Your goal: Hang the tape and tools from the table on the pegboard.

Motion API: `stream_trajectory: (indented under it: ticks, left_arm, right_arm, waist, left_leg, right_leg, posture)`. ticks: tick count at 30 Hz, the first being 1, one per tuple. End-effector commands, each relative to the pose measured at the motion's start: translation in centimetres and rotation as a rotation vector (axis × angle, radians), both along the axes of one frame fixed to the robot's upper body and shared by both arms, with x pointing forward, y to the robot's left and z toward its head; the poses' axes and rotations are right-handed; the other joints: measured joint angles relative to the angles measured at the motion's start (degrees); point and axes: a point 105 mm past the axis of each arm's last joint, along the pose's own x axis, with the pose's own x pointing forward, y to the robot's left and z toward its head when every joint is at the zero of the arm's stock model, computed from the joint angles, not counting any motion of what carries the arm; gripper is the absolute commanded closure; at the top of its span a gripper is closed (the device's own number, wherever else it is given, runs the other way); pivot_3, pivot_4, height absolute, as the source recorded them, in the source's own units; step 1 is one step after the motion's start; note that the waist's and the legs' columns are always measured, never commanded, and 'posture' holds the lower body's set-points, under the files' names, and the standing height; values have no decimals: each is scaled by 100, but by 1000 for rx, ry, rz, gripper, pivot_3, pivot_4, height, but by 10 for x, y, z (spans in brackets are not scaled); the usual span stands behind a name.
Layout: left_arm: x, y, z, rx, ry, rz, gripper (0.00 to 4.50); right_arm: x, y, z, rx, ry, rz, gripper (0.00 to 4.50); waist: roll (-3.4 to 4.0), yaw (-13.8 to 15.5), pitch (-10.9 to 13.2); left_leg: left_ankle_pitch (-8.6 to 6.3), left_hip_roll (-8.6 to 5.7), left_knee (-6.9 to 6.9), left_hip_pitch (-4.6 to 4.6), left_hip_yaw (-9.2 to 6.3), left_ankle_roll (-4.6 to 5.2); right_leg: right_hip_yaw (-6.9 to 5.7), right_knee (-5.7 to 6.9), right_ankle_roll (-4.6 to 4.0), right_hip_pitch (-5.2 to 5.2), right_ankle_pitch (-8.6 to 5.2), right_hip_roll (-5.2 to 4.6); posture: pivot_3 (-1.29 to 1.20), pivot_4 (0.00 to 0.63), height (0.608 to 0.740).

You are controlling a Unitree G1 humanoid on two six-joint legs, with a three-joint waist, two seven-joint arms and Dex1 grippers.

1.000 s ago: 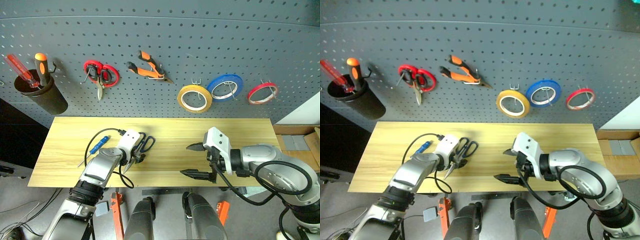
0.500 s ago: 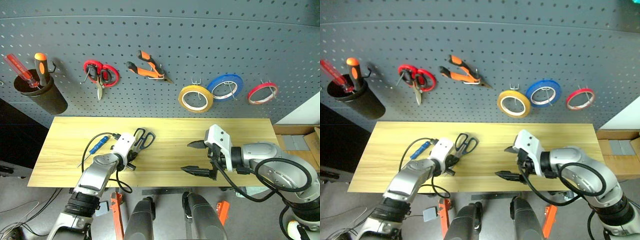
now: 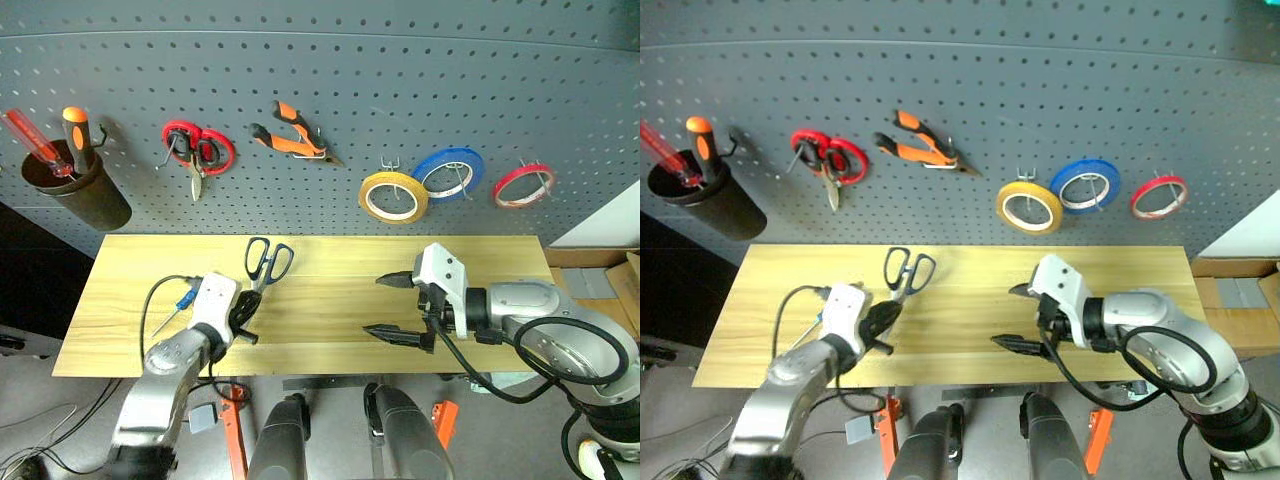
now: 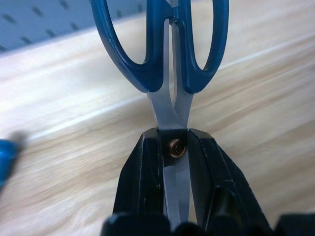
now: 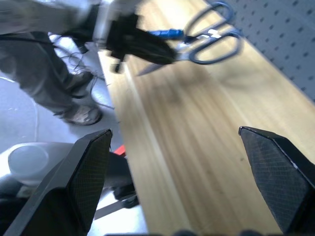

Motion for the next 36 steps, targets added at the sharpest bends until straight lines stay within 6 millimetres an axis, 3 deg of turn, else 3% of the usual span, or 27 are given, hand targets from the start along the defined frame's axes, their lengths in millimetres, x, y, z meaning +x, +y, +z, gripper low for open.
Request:
stream_trajectory:
  ticks: [1,5,10,14,24,28,36]
  left_arm:
    - [-13,0,36,-65,-146,-19,4063]
    - [-26,5,54,-40,-225,-19,4063]
    - [-28,10,83,-11,-343,5,4063]
    - [-34,3,100,6,-413,-12,4063]
    - [-30,17,140,-2,-556,97,4063]
    - [-15,30,156,-78,-580,141,4063]
    - [-4,30,156,-151,-559,133,4063]
  right_arm:
    - [0,1,14,35,-79,25,0]
    - [3,2,14,28,-135,33,0]
    - [5,2,10,8,-171,66,0]
    - [4,3,6,-11,-183,100,0]
    - [7,2,0,-45,-215,140,0]
    - [12,10,27,114,-223,141,0]
    - [4,16,60,279,-294,176,0]
  waist:
    - [2,18,4]
    - [4,42,7]
    - [4,63,7]
    - [4,89,6]
    - [1,168,3]
    - [-4,181,1]
    - [-8,174,-3]
  left_leg:
    - [0,0,1,1,1,0]
    - [1,0,5,0,2,1]
    - [1,-1,7,0,6,1]
    - [1,-1,6,0,7,1]
    - [2,0,11,1,4,0]
    - [3,-2,13,1,4,-2]
    - [8,-2,13,3,0,-12]
  right_leg:
    - [0,-1,0,1,0,0]
    - [-1,-5,12,3,-8,1]
    - [0,-9,29,5,-17,3]
    - [0,-8,24,4,-15,4]
    - [-5,0,3,5,-2,10]
    - [-8,2,2,6,0,9]
    - [-8,11,2,6,3,12]
  posture:
    - [-112,335,740]
    - [-89,328,740]
    - [-60,315,740]
    - [-46,307,740]
    - [-7,285,740]
    - [-11,283,740]
    - [-38,279,740]
